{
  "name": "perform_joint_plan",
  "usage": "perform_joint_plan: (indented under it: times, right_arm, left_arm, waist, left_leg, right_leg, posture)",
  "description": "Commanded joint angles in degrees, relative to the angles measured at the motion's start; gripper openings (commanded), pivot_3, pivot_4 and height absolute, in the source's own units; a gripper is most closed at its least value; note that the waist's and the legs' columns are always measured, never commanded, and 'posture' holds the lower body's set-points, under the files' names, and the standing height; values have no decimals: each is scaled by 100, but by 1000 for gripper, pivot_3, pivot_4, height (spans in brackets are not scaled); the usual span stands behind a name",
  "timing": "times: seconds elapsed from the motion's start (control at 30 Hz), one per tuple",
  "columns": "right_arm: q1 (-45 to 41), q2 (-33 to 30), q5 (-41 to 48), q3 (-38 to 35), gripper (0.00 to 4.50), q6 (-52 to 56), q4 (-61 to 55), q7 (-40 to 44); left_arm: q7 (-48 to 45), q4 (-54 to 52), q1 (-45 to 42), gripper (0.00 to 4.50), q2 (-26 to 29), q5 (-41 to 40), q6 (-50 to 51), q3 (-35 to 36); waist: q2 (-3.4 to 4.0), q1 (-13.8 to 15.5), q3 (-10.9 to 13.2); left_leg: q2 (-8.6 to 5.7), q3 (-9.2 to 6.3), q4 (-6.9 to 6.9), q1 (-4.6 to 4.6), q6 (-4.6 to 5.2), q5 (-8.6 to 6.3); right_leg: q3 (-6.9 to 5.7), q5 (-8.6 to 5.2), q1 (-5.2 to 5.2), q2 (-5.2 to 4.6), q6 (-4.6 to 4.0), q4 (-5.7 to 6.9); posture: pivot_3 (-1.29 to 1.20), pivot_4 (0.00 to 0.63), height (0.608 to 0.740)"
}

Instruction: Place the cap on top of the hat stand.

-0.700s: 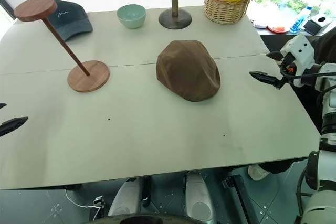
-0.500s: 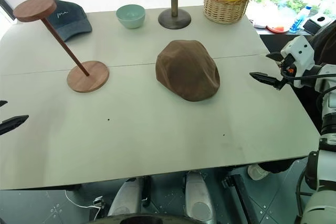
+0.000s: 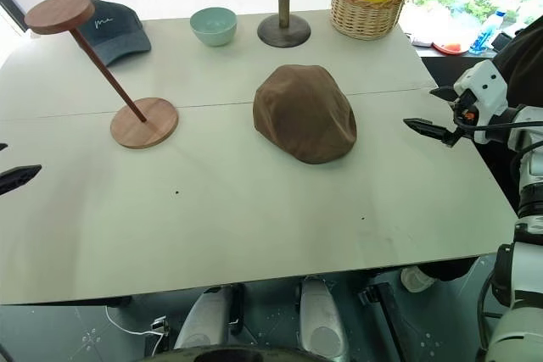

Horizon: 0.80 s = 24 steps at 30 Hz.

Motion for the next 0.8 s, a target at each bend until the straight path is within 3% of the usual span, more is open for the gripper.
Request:
perform_joint_plan:
  times: [0.03, 0.2, 0.43, 0.57, 0.8]
  right_arm:
    - [-126, -227, 30, -76, 4477, -38, -935, 13]
    - [609, -324, 127, -104, 4477, 358, -2961, -18]
    - [1894, -151, -515, 2, 4477, 586, -4806, -987]
    - [2523, 53, -1387, 357, 4477, 330, -5101, -1772]
    - [2557, 424, -2583, 1074, 4477, -353, -4624, -2765]
  left_arm:
    - [-408, -729, -398, 4290, 432, -848, 655, -61]
    - [-965, -1142, -1376, 4290, 1064, -1804, 1324, -811]
    - [-1561, -1299, -2462, 4290, 1331, -1946, 1225, -2184]
    - [-1713, -1158, -3165, 4290, 1198, -1902, 1256, -2804]
    - [-1758, -1009, -3624, 4290, 1050, -1791, 1273, -3164]
  waist:
    - [0, -5, 0]
    - [0, 7, 0]
    - [0, 8, 0]
    - [-3, 21, -2]
    - [-4, 12, -1]
  left_leg:
    - [0, 0, 1, -1, 0, 0]
    - [-1, -2, 2, 7, -1, 0]
    - [-1, -4, 22, 24, 1, 1]
    - [-1, -7, 51, 8, 1, 1]
    - [-2, -9, 75, 1, 1, 0]
  right_leg:
    - [0, 0, -1, 0, 0, 2]
    - [2, -6, -3, 2, 13, 28]
    - [5, -16, -3, 8, 8, 72]
    - [5, -17, 0, 9, 6, 72]
    - [7, -16, 2, 9, 5, 76]
  posture:
    - [0, 150, 740]
    - [0, 150, 740]
    - [0, 150, 740]
    - [0, 150, 740]
    - [0, 150, 740]
